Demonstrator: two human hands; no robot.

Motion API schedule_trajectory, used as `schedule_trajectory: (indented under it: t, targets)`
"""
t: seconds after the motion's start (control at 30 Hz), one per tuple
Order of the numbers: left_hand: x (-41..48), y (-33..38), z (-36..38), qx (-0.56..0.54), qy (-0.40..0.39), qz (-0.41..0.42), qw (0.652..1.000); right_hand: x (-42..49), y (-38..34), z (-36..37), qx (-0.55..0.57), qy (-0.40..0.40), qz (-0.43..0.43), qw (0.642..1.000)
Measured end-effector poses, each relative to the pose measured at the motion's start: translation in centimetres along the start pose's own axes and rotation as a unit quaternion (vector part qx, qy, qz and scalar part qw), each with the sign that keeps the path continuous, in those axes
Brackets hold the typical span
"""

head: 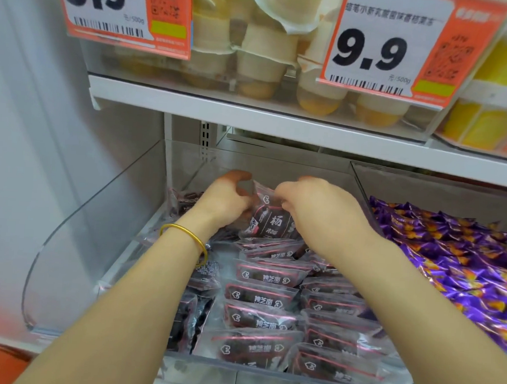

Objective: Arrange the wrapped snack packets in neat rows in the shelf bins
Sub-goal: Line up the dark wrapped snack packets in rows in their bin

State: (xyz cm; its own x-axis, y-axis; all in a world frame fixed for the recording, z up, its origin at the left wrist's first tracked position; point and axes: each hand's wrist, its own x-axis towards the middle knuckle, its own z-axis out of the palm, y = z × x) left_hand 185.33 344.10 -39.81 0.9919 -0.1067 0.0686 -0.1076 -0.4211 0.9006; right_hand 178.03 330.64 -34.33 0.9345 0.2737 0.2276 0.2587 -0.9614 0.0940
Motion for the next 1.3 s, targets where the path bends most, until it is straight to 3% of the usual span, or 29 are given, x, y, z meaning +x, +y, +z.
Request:
schedule_trajectory:
  t: [0.2,0.4,0.5,0.63,0.73,0.83,0.9,1.07,1.23,1.3]
  targets:
    - [0.1,0.0,0.5,-0.069,0.078,0.039,0.994,-0.9,-2.2,-1.1,-0.069,0.011,-0.005,0.998]
    - [-0.4,0.0,0.3,-0.147,0.042,0.024,0.988,0.5,-2.2,-0.2,-0.066,-0.028,0.018,0.997]
    - [-0.6,-0.8,-0.5,0.01,0.045,0.039,0.998,1.0,-1.2,0.8,-0.051,-0.048,0.015,0.997]
    - [-1.1,-1.0,-2.0,0.176,0.023,0.05,0.983,0.6,-1.0,2.9,-0.03,-0.084,-0.01,0.996]
    - [-1.7,-0.8,-1.4,0.329,-0.064,0.067,0.94,0.8,-0.5,3.1,-0.011,-0.052,-0.003,0.999]
    - [-1.9,-1.1,-0.3,0.468,-0.086,0.084,0.875,1.0,-0.2,2.7,-0.005,-0.02,0.006,1.0]
    - [-1.8,-1.3,-0.1,0.49,-0.075,0.091,0.864,1.0,-0.3,2.5,-0.011,-0.018,-0.006,1.0]
    - [-1.8,-1.0,-2.0,0.452,-0.069,0.065,0.887,1.4,-0.3,1.6,-0.035,-0.025,-0.006,0.999]
    - [-2.0,-0.1,-3.6,0.444,-0.146,0.034,0.883,2.1,-0.8,2.1,-0.07,-0.095,-0.037,0.992]
    - [-2.3,0.1,-3.6,0.391,-0.14,0.032,0.909,2.5,-0.4,2.6,-0.069,-0.125,-0.035,0.989]
